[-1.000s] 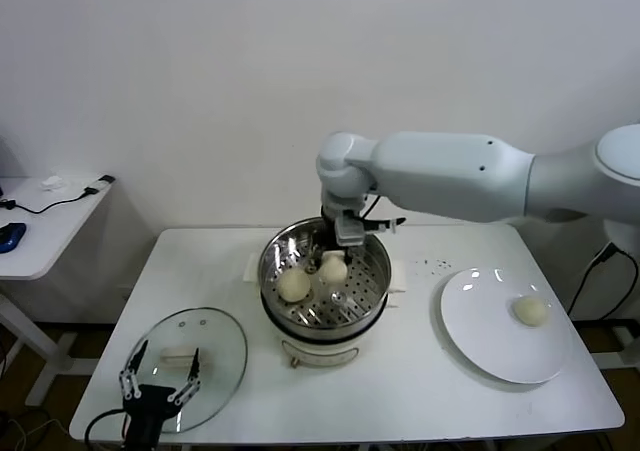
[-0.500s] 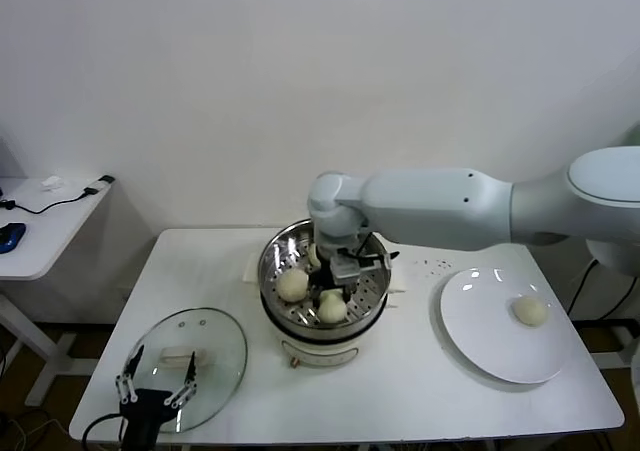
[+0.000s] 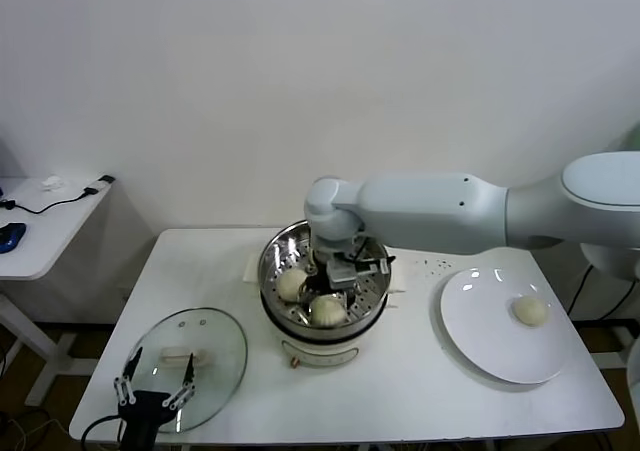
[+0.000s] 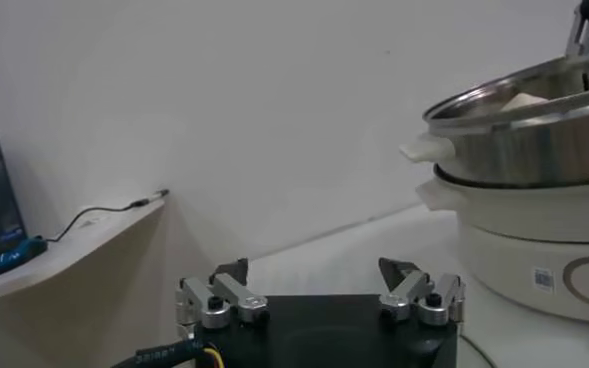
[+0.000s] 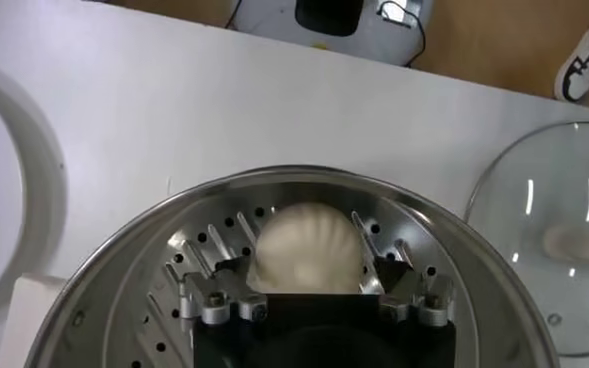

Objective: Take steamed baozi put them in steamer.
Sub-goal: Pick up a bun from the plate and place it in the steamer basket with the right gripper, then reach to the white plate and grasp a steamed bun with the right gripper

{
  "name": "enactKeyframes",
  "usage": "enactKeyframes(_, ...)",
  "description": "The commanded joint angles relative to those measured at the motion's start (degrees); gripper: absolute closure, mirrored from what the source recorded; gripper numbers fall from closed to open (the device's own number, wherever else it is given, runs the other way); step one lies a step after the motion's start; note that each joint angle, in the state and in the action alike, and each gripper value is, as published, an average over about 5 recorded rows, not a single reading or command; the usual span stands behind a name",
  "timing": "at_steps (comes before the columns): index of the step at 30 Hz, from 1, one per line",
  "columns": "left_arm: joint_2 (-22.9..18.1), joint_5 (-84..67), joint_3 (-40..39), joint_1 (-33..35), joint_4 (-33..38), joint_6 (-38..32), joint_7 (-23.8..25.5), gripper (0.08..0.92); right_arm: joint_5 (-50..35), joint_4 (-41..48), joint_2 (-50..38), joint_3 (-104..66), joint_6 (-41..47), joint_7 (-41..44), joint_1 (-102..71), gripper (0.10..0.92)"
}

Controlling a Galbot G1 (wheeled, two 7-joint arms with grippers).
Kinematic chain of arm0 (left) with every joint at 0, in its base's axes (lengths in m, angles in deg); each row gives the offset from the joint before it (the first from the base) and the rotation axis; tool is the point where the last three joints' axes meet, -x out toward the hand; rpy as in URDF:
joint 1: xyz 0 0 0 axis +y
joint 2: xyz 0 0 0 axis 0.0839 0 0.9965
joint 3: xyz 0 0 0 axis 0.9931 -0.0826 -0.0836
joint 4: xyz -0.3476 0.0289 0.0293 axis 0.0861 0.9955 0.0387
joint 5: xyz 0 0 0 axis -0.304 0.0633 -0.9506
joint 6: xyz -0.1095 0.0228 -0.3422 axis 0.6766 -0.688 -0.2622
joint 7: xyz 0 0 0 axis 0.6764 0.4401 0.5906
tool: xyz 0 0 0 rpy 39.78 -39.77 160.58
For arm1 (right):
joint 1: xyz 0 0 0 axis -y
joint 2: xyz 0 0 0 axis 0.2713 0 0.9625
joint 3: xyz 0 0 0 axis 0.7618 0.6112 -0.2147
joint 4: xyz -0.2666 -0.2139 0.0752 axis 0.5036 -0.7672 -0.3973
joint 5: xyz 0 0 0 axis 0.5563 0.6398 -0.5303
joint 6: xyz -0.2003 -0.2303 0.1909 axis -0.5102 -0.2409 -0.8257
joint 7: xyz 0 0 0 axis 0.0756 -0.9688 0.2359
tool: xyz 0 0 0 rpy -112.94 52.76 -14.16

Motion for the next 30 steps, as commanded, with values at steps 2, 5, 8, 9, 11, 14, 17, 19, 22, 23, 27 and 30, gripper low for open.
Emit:
enactKeyframes(2, 0.2, -0.2, 0.0, 0.1, 0.0, -0.1, 0.0, 0.177, -9.2, 2.1, -6.3, 1.3, 4.6, -0.5, 8.0, 0.203)
enactKeyframes(5, 0.3, -0.2, 0.0, 0.3, 0.0, -0.2, 0.0, 0.177, -16.8, 3.9, -10.7, 7.7, 13.0, -3.7, 13.3, 0.203)
enactKeyframes(8, 0.5, -0.2, -0.2, 0.4, 0.1, -0.4, 0.0, 0.177, -28.1, 5.2, -14.9, 15.3, 25.1, -5.3, 18.4, 0.203)
enactKeyframes(9, 0.6, -0.2, -0.2, 0.5, 0.1, -0.5, 0.0, 0.177, -31.9, 5.6, -16.5, 16.6, 29.7, -5.0, 19.4, 0.203)
enactKeyframes(11, 0.7, -0.2, -0.4, 0.4, 0.0, -0.7, 0.0, 0.177, -37.8, 6.7, -19.8, 17.2, 37.7, -3.6, 20.1, 0.203)
enactKeyframes(14, 0.7, -0.1, -0.7, 0.5, -0.1, -0.8, 0.0, 0.177, -40.5, 8.0, -25.0, 17.0, 44.5, -2.0, 19.0, 0.203)
enactKeyframes(17, 0.7, -0.1, -0.9, 0.7, 0.0, -1.0, 0.0, 0.177, -38.6, 8.4, -31.4, 15.8, 46.9, -0.6, 16.5, 0.203)
enactKeyframes(19, 0.7, -0.1, -0.9, 0.8, 0.1, -1.0, 0.0, 0.177, -35.2, 8.8, -35.8, 13.6, 47.1, 0.4, 13.9, 0.203)
enactKeyframes(22, 0.8, -0.1, -0.9, 0.9, 0.2, -1.0, 0.0, 0.177, -27.7, 10.3, -41.8, 7.3, 45.7, 2.0, 7.4, 0.203)
enactKeyframes(23, 0.8, -0.2, -0.8, 0.9, 0.2, -1.0, 0.0, 0.177, -24.8, 11.0, -43.6, 4.5, 44.8, 2.5, 4.4, 0.203)
enactKeyframes(27, 0.9, -0.1, -0.7, 1.0, 0.2, -0.9, 0.0, 0.177, -16.3, 14.1, -48.1, -8.5, 41.7, 3.3, -10.2, 0.203)
enactKeyframes(30, 0.8, 0.1, -0.7, 1.1, 0.1, -0.8, 0.0, 0.177, -11.9, 17.2, -49.2, -19.2, 39.2, 3.2, -20.7, 0.203)
